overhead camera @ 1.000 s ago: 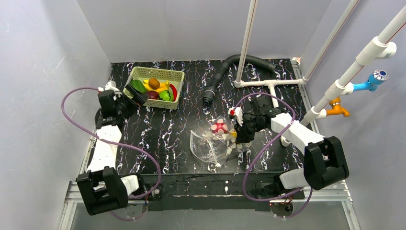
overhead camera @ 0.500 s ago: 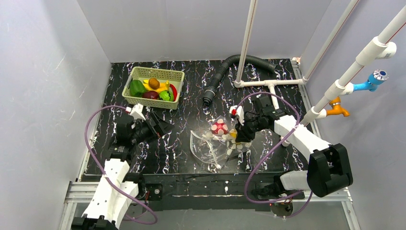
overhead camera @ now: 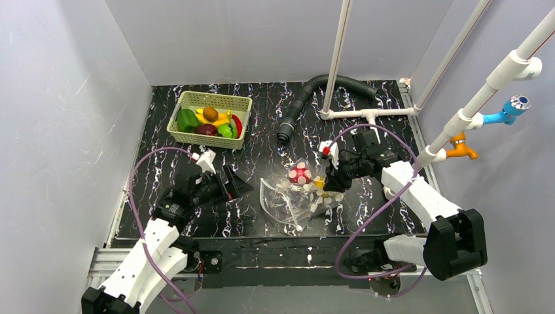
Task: Open the zip-top bag and remove the fake food
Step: Pick up the fake fruit from the zipper food storage bag.
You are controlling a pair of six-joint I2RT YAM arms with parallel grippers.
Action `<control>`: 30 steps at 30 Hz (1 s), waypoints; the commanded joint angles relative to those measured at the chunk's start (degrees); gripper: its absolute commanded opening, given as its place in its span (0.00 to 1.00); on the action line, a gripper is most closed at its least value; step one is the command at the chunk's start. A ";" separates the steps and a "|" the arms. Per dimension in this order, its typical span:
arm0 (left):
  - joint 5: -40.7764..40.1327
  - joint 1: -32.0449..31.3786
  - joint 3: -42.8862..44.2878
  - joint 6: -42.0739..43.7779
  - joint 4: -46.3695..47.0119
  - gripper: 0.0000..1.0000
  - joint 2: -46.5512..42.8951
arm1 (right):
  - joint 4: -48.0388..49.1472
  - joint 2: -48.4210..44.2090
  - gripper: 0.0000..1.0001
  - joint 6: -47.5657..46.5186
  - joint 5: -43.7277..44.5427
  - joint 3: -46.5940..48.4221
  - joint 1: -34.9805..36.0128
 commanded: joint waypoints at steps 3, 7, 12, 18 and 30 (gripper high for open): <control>-4.72 -6.74 -4.24 -3.39 4.41 0.98 -0.05 | 0.94 -2.47 0.39 -1.22 -3.30 -1.18 -0.99; -7.83 -12.90 -6.60 -4.87 10.05 0.98 0.29 | 0.66 -3.78 0.40 -1.66 -4.33 -1.36 -1.59; -11.52 -18.98 -7.38 -4.42 16.09 0.98 2.47 | 0.21 -4.87 0.41 -1.43 -5.77 -1.05 -2.53; -15.56 -25.83 -8.44 -3.06 24.60 0.98 8.55 | -0.29 -5.45 0.42 -1.35 -6.60 -0.68 -3.15; -20.85 -33.51 -9.05 -3.08 34.74 0.97 17.91 | -0.11 -5.21 0.42 -1.47 -6.56 -0.80 -3.48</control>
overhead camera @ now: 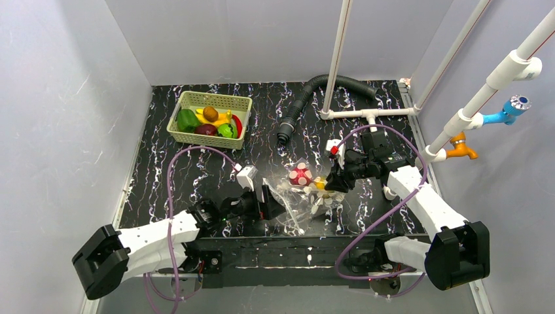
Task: Open the zip-top bag and remove the fake food
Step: Pick up the fake fruit from the zipper food storage bag.
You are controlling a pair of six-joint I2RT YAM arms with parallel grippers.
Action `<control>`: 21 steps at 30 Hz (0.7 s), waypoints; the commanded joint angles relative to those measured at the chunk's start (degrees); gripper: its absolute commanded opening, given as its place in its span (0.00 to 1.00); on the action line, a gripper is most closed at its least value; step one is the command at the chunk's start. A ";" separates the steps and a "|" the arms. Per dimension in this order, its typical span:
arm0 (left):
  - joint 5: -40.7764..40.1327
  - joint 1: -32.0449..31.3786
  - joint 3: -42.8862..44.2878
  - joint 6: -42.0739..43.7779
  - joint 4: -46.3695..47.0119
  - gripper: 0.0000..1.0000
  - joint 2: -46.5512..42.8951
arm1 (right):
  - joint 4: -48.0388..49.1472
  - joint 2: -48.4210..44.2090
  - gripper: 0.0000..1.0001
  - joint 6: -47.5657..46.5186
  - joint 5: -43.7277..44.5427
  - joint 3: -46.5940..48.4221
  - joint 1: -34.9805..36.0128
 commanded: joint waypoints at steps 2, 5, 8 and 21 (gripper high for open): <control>-4.17 -2.70 -1.11 -0.08 7.24 0.97 3.42 | 0.02 -0.80 0.42 -0.49 -1.20 0.29 -0.27; -4.85 -3.71 -1.44 -0.98 10.12 0.96 5.57 | 0.01 -0.78 0.42 -0.56 -1.22 0.25 -0.27; -5.71 -4.36 -1.26 -1.31 11.11 0.95 6.60 | 0.04 -0.82 0.42 -0.52 -1.04 0.22 -0.37; -9.50 -4.82 -3.28 -2.97 3.53 0.86 -3.31 | 1.31 -0.82 0.42 0.48 0.19 0.06 -0.72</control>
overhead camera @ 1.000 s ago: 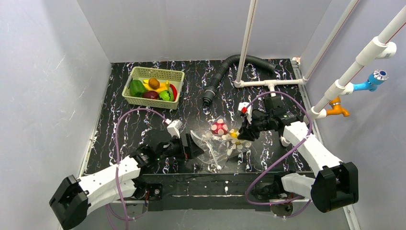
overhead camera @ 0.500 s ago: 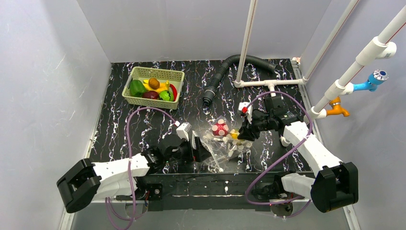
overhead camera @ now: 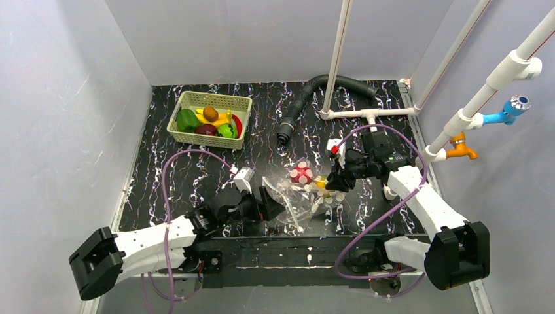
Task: Open the zip-top bag and remove the fake food
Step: Pick up the fake fruit from the zipper food storage bag.
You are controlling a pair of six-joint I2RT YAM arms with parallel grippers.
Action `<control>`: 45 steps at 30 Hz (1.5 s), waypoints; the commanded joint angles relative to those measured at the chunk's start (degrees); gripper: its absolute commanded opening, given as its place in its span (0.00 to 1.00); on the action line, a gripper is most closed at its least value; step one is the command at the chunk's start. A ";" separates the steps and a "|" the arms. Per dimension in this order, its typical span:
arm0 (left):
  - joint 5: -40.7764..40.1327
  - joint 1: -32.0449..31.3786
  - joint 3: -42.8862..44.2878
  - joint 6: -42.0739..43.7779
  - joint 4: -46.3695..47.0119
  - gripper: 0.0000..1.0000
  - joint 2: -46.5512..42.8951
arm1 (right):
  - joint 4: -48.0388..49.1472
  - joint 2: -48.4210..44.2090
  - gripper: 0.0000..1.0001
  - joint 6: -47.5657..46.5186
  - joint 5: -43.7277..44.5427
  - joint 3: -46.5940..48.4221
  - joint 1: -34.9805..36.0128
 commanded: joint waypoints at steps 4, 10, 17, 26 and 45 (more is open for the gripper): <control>0.17 -0.34 -1.42 -2.87 -1.10 0.74 -0.91 | 1.73 -0.74 0.42 0.85 0.68 -0.09 -0.36; -2.05 -0.39 -1.06 -3.94 -2.12 0.53 -1.63 | 1.99 -0.57 0.42 1.12 0.77 -0.30 -0.47; -2.03 -0.44 -0.71 -3.85 4.16 0.50 0.10 | 2.80 -0.12 0.42 1.81 0.77 -0.41 -0.46; -0.52 -0.42 -1.12 -3.48 8.40 0.51 4.19 | 2.27 0.29 0.43 -1.17 6.76 0.76 -0.47; 5.14 -0.37 -8.52 24.16 33.90 0.95 16.04 | -10.38 0.58 0.97 -36.43 9.29 5.15 -0.22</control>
